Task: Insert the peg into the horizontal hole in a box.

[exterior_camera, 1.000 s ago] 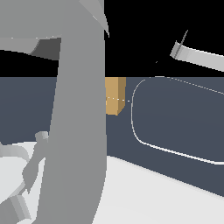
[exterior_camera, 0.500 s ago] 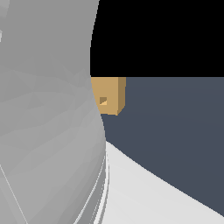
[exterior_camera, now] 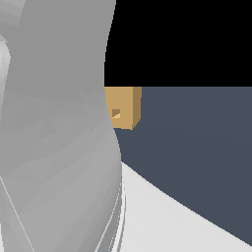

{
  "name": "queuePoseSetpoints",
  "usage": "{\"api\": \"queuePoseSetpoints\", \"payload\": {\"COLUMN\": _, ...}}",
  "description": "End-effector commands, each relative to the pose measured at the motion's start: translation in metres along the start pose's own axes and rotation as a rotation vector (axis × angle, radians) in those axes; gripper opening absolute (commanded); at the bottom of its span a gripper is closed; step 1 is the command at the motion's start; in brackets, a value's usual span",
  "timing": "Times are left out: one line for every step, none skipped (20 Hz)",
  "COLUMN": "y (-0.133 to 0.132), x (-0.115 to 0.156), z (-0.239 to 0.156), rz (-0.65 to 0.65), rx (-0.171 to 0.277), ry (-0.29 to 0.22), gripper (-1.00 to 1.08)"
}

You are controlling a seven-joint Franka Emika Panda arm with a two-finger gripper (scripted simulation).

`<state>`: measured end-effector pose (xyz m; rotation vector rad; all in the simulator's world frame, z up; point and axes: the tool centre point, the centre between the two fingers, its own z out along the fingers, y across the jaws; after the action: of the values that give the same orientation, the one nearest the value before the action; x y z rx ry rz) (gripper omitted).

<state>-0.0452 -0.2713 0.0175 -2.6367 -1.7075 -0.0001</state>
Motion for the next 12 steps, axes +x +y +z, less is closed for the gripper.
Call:
{"api": "queuePoseSetpoints", "payload": {"y": 0.0, "x": 0.0, "z": 0.0, "rz": 0.0, "rx": 0.0, "ry": 0.0, "gripper": -1.0}}
{"api": "queuePoseSetpoints", "payload": {"y": 0.0, "x": 0.0, "z": 0.0, "rz": 0.0, "rx": 0.0, "ry": 0.0, "gripper": -1.0}}
{"api": "queuePoseSetpoints", "payload": {"y": 0.0, "x": 0.0, "z": 0.0, "rz": 0.0, "rx": 0.0, "ry": 0.0, "gripper": -1.0}}
{"api": "queuePoseSetpoints", "payload": {"y": -0.001, "x": 0.001, "z": 0.0, "rz": -0.001, "rx": 0.0, "ry": 0.0, "gripper": -1.0}}
{"api": "queuePoseSetpoints", "payload": {"y": -0.001, "x": 0.002, "z": 0.0, "rz": -0.001, "rx": 0.0, "ry": 0.0, "gripper": -1.0}}
{"api": "queuePoseSetpoints", "payload": {"y": -0.002, "x": 0.004, "z": -0.001, "rz": -0.002, "rx": 0.0, "ry": 0.0, "gripper": -1.0}}
{"api": "queuePoseSetpoints", "payload": {"y": -0.004, "x": 0.006, "z": -0.001, "rz": -0.002, "rx": 0.0, "ry": 0.0, "gripper": -1.0}}
{"api": "queuePoseSetpoints", "payload": {"y": -0.005, "x": 0.009, "z": -0.001, "rz": -0.003, "rx": 0.0, "ry": 0.0, "gripper": -1.0}}
{"api": "queuePoseSetpoints", "payload": {"y": -0.007, "x": 0.012, "z": -0.002, "rz": -0.004, "rx": 0.0, "ry": 0.0, "gripper": -1.0}}
{"api": "queuePoseSetpoints", "payload": {"y": -0.009, "x": 0.016, "z": -0.002, "rz": -0.006, "rx": 0.0, "ry": 0.0, "gripper": -1.0}}
{"api": "queuePoseSetpoints", "payload": {"y": -0.012, "x": 0.021, "z": -0.003, "rz": -0.007, "rx": 0.0, "ry": 0.0, "gripper": -1.0}}
{"api": "queuePoseSetpoints", "payload": {"y": -0.015, "x": 0.026, "z": -0.004, "rz": -0.009, "rx": 0.0, "ry": 0.0, "gripper": -1.0}}
